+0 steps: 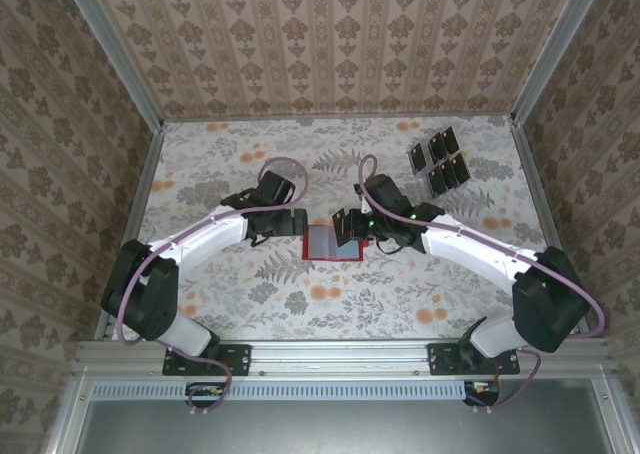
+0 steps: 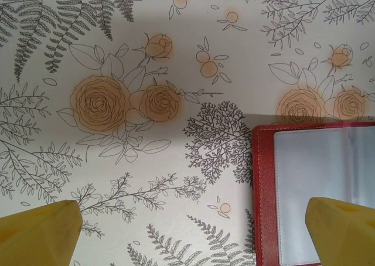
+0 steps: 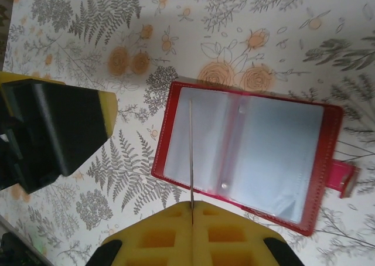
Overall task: Put the credit cards into the card holder
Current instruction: Insert the credit card into the card slot.
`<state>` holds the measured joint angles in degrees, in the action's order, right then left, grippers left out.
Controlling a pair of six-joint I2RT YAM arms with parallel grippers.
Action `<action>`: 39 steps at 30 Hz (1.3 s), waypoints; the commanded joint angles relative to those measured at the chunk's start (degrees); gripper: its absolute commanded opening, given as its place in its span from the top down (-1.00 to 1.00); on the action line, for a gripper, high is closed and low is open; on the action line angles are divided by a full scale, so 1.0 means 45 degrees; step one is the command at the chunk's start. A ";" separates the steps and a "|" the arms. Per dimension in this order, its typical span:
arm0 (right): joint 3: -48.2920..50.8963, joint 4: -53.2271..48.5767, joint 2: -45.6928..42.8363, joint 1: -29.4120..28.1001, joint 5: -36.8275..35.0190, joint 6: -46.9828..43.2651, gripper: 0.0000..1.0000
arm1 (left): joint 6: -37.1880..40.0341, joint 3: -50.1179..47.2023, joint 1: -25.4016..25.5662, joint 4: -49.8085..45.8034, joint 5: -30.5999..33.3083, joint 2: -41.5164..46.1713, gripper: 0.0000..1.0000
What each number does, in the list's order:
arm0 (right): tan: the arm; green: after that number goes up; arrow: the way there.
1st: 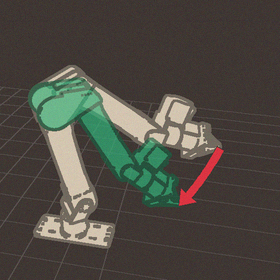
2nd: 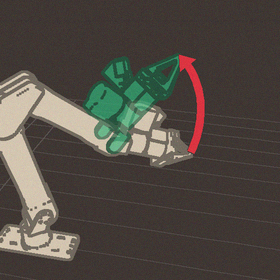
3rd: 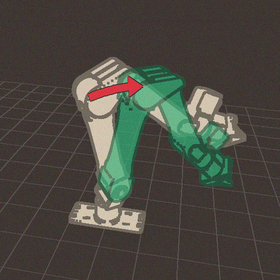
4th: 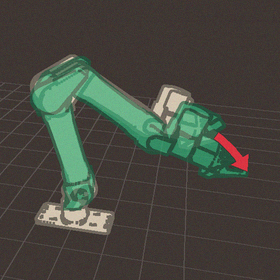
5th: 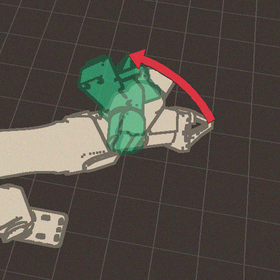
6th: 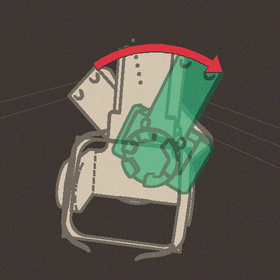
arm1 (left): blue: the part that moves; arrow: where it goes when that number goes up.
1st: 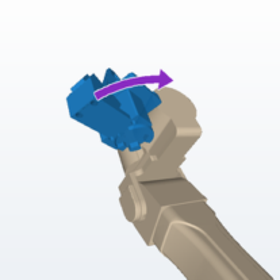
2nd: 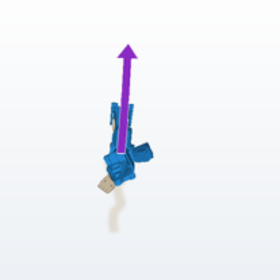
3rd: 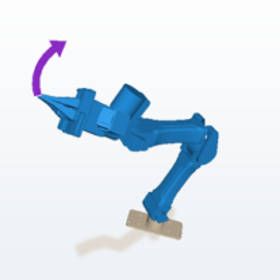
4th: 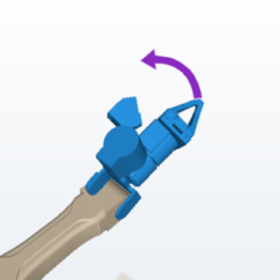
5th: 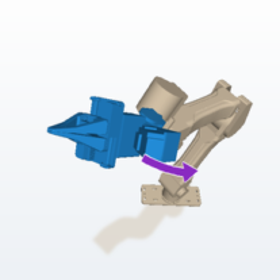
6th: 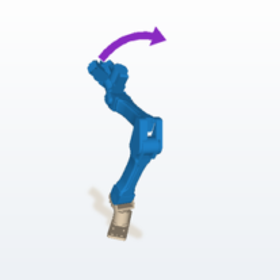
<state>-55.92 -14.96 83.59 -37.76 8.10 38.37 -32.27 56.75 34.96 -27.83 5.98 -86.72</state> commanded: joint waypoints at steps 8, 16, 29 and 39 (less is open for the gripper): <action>0.1966 0.2430 0.0487 -0.0071 -0.1034 0.1004 1.00 | 0.0456 -0.0004 0.0355 -0.0336 0.0157 -0.0129 -1.00; 0.2445 0.2768 0.0662 0.0241 -0.1096 0.0985 1.00 | 0.0760 0.0183 0.0666 -0.0359 0.0416 -0.0357 -1.00; 0.3295 0.3032 0.0919 0.0806 -0.1096 0.0848 1.00 | 0.1568 0.0796 0.1692 -0.0055 0.0701 -0.1213 -0.99; 0.3519 0.3120 0.1079 0.0954 -0.1032 0.0848 1.00 | 0.2024 0.1094 0.2387 -0.0504 0.1769 -0.2044 -1.00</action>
<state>-41.50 -0.27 86.89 -34.00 4.32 42.24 -24.99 60.16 45.06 -28.03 10.94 -94.91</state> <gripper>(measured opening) 0.064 0.997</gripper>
